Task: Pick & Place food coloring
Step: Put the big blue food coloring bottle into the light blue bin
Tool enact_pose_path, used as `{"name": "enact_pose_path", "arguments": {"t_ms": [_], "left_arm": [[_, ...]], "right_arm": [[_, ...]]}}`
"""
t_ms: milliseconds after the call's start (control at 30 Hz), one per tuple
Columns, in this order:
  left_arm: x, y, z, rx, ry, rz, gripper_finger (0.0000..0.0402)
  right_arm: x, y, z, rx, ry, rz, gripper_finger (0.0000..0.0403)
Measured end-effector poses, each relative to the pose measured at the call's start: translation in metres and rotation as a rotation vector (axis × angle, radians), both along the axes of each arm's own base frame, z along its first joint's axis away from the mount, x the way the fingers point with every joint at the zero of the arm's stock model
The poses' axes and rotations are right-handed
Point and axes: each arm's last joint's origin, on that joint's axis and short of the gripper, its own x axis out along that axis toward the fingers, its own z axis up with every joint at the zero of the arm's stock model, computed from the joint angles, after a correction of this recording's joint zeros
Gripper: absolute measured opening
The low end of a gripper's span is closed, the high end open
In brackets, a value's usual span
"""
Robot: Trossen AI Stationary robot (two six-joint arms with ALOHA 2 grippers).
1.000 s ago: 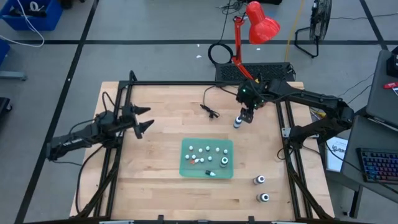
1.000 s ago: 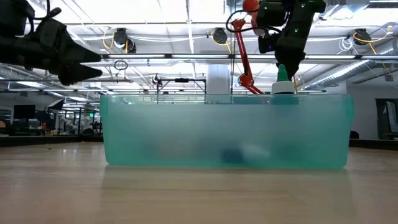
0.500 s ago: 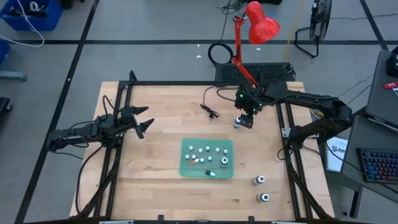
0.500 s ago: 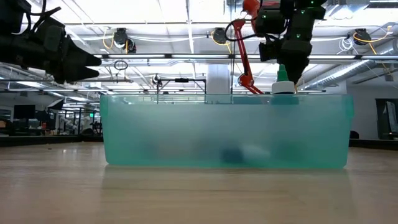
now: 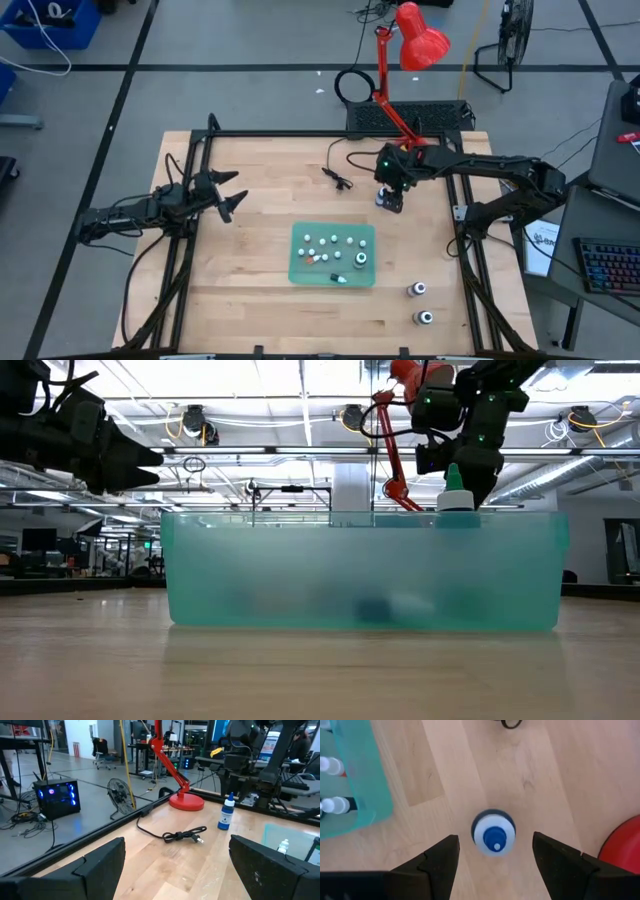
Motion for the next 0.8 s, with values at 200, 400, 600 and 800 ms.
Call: {"name": "enact_pose_path", "arguments": {"t_ms": [200,400,600,800], "left_arm": [[0.0,0.0,0.0,0.0,0.0,0.0,0.0353],[0.0,0.0,0.0,0.0,0.0,0.0,0.0353],[0.0,0.0,0.0,0.0,0.0,0.0,0.0353],[0.0,0.0,0.0,0.0,0.0,0.0,0.0353]], "right_arm": [[-0.001,0.0,-0.01,0.0,-0.018,-0.018,0.0238],[-0.001,0.0,-0.019,-0.009,-0.04,-0.022,0.0238],[0.002,-0.001,-0.018,-0.023,-0.067,-0.018,0.0234],[0.001,-0.001,-0.018,-0.023,-0.063,-0.017,0.0186]]}}
